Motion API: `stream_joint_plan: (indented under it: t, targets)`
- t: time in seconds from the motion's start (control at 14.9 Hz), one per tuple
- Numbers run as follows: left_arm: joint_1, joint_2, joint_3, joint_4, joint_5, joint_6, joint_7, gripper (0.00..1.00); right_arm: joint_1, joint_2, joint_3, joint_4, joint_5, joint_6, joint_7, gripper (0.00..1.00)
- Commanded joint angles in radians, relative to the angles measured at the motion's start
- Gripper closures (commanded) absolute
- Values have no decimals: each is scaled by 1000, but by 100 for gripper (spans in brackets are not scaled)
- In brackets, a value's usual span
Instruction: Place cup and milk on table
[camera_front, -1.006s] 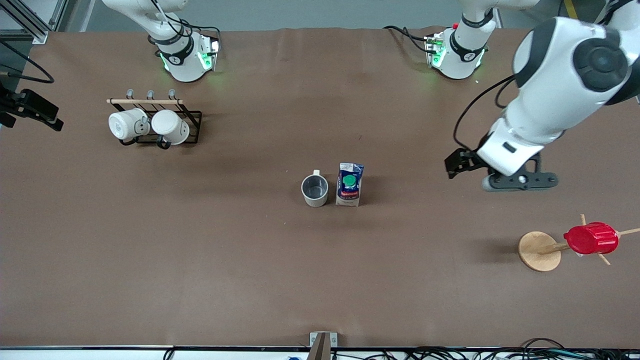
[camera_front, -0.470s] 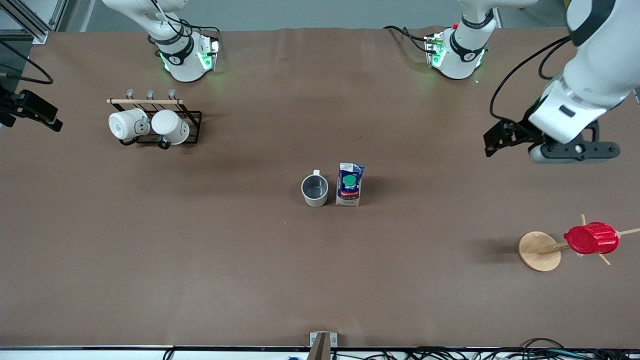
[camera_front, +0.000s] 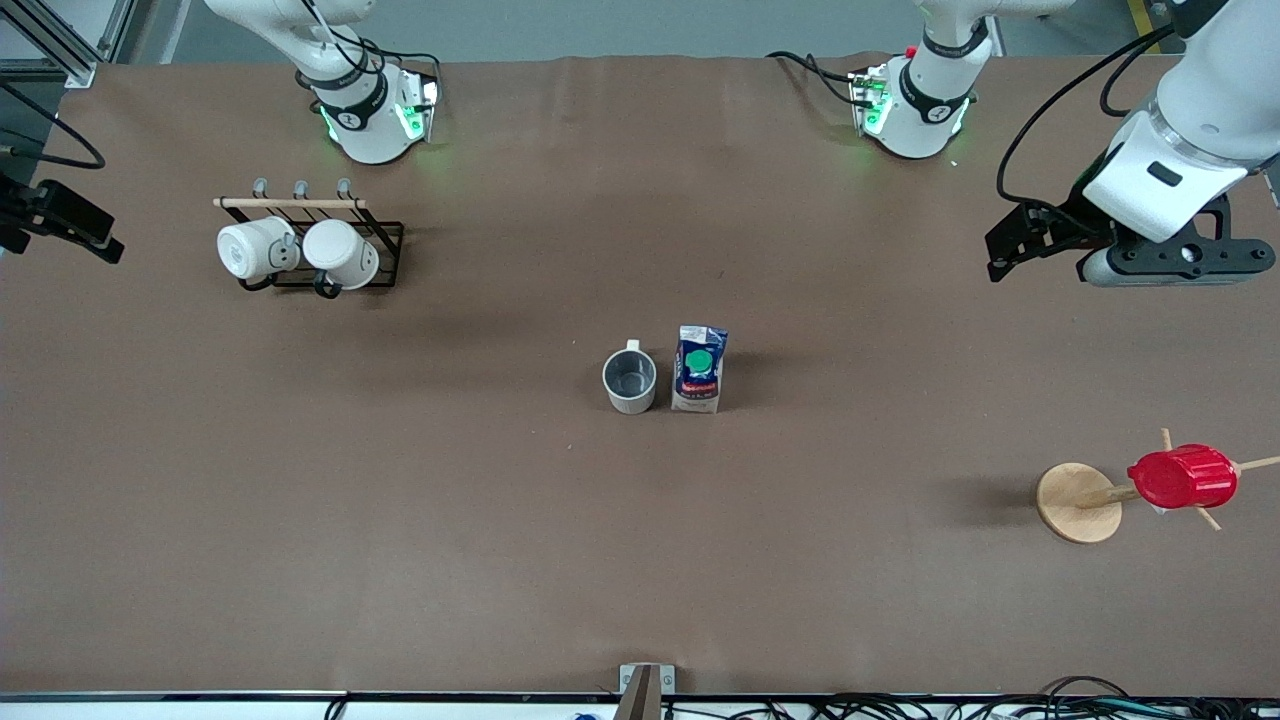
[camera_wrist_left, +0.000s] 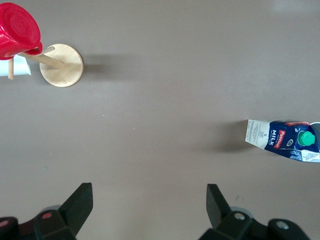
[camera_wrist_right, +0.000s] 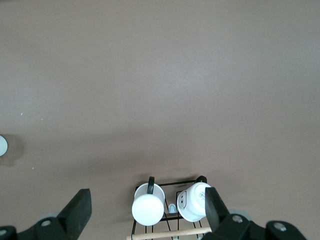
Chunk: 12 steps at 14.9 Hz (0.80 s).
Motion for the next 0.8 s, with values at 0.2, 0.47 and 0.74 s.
stream_joint_plan:
  t: [0.2,0.47,0.74]
  targets:
    - [-31,-44,38,-35,-5,-5,17,0,-4,4,5,13,21,-13,10,0]
    - [-68,-27,87,-33,-14,-8,19,0,-1,4,8,13,19,-16,9,0]
    - [-60,-21,95,-33,-8,-6,94,0,3,4,25,12,19,-36,20,0]
